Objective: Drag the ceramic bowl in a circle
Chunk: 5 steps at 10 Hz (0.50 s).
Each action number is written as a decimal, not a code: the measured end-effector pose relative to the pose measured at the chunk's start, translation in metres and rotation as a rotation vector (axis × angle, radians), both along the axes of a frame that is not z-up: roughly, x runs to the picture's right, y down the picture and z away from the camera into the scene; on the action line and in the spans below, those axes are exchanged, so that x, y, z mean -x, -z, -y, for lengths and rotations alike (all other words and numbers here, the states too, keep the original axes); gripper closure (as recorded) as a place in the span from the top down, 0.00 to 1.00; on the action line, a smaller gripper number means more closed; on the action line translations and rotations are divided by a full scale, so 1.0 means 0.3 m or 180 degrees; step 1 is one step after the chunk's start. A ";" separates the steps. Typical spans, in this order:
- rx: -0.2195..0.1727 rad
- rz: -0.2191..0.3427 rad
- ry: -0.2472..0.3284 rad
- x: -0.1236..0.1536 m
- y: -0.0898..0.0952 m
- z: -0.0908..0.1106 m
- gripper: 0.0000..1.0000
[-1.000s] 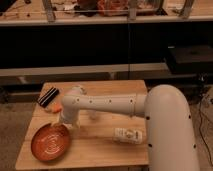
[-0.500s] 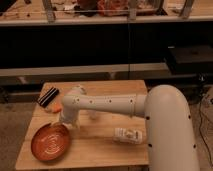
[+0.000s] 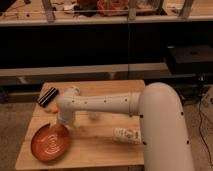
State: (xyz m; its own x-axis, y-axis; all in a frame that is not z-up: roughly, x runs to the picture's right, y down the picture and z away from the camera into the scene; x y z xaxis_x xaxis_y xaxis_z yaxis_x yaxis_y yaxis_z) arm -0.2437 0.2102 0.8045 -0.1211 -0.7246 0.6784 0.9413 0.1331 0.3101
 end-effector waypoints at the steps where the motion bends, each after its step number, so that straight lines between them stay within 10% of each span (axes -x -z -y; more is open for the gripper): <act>1: -0.0004 -0.0001 0.0016 -0.001 -0.001 -0.003 0.57; 5: -0.0001 -0.0035 0.0026 -0.013 -0.002 -0.013 0.57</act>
